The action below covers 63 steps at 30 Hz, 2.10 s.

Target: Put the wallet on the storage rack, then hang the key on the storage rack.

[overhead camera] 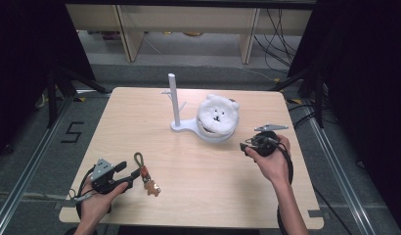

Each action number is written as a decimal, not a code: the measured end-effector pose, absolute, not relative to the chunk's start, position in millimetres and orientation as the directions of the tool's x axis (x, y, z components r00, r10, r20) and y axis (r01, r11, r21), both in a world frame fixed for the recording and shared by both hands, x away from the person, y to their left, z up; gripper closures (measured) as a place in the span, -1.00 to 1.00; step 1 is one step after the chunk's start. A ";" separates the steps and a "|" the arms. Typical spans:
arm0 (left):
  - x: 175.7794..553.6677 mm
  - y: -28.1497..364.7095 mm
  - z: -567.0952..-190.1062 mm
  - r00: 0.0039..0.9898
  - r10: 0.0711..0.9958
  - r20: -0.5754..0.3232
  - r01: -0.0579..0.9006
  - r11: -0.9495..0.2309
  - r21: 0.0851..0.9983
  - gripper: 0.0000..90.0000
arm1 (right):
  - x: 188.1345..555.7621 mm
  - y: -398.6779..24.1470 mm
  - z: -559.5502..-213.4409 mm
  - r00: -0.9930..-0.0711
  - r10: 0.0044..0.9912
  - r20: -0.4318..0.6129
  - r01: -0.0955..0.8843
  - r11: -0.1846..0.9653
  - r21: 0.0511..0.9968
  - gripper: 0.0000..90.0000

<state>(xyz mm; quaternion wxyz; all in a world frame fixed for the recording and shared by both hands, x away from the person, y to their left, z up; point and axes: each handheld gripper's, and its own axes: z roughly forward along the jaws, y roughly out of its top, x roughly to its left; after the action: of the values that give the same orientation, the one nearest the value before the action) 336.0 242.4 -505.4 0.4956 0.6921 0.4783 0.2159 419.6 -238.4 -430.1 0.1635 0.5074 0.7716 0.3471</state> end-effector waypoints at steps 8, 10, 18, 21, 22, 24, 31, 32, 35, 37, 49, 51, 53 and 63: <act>338.8 239.8 -494.8 0.429 0.882 -0.196 0.508 -0.056 0.859 -0.21 | 395.9 -251.7 -445.8 -0.389 0.910 0.144 0.716 0.200 0.669 0.10; 340.0 238.5 -492.0 0.419 0.885 -0.204 0.537 -0.060 0.841 -0.19 | 392.6 -253.2 -450.7 -0.382 0.912 0.150 0.739 0.204 0.642 0.10; 357.0 228.6 -472.2 0.387 0.898 -0.209 0.727 -0.158 0.668 -0.14 | 391.9 -262.2 -458.1 -0.423 0.890 0.169 0.773 0.257 0.581 0.09; 363.7 224.2 -468.4 0.365 0.905 -0.220 0.770 -0.161 0.617 -0.15 | 391.4 -263.9 -459.2 -0.414 0.897 0.156 0.777 0.259 0.574 0.09; 369.9 217.0 -466.8 0.328 0.915 -0.236 0.796 -0.134 0.590 -0.15 | 390.9 -265.8 -459.4 -0.413 0.895 0.171 0.785 0.254 0.566 0.08; 376.4 213.6 -466.2 0.317 0.918 -0.236 0.829 -0.148 0.540 -0.15 | 390.5 -265.9 -459.8 -0.409 0.897 0.171 0.787 0.251 0.563 0.08; 401.7 205.0 -469.5 0.280 0.935 -0.220 0.899 -0.175 0.401 -0.17 | 390.1 -258.5 -460.8 -0.412 0.896 0.165 0.793 0.263 0.549 0.06; 404.9 204.4 -470.5 0.280 0.939 -0.202 0.902 -0.186 0.389 -0.17 | 390.4 -258.2 -461.3 -0.426 0.888 0.171 0.786 0.270 0.556 0.06; 410.2 202.9 -473.8 0.275 0.942 -0.190 0.908 -0.190 0.374 -0.17 | 390.5 -257.4 -463.5 -0.424 0.890 0.171 0.789 0.270 0.552 0.05; 411.4 200.2 -474.4 0.257 0.948 -0.186 0.919 -0.181 0.351 -0.17 | 390.9 -258.7 -465.7 -0.439 0.884 0.159 0.782 0.289 0.553 0.05; 416.1 195.4 -483.8 0.243 0.958 -0.153 0.932 -0.188 0.309 -0.17 | 388.2 -256.9 -466.0 -0.405 0.902 0.153 0.789 0.260 0.557 0.03; 415.9 193.2 -484.1 0.229 0.962 -0.150 0.934 -0.174 0.312 -0.16 | 387.9 -255.7 -466.0 -0.391 0.905 0.167 0.799 0.244 0.550 0.01; 416.1 192.8 -484.3 0.229 0.962 -0.150 0.934 -0.174 0.311 -0.15 | 388.5 -256.1 -467.4 -0.400 0.904 0.153 0.792 0.256 0.555 0.01; 416.6 190.9 -482.7 0.271 0.954 -0.132 0.935 -0.228 0.273 0.03 | 388.4 -253.5 -468.8 -0.393 0.904 0.170 0.802 0.246 0.545 -0.01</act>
<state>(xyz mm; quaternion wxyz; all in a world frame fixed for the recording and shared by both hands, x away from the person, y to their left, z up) 416.6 190.9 -482.7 0.1501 0.7829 0.6029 0.0316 388.4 -253.5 -468.8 0.0893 0.5436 0.7842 0.2856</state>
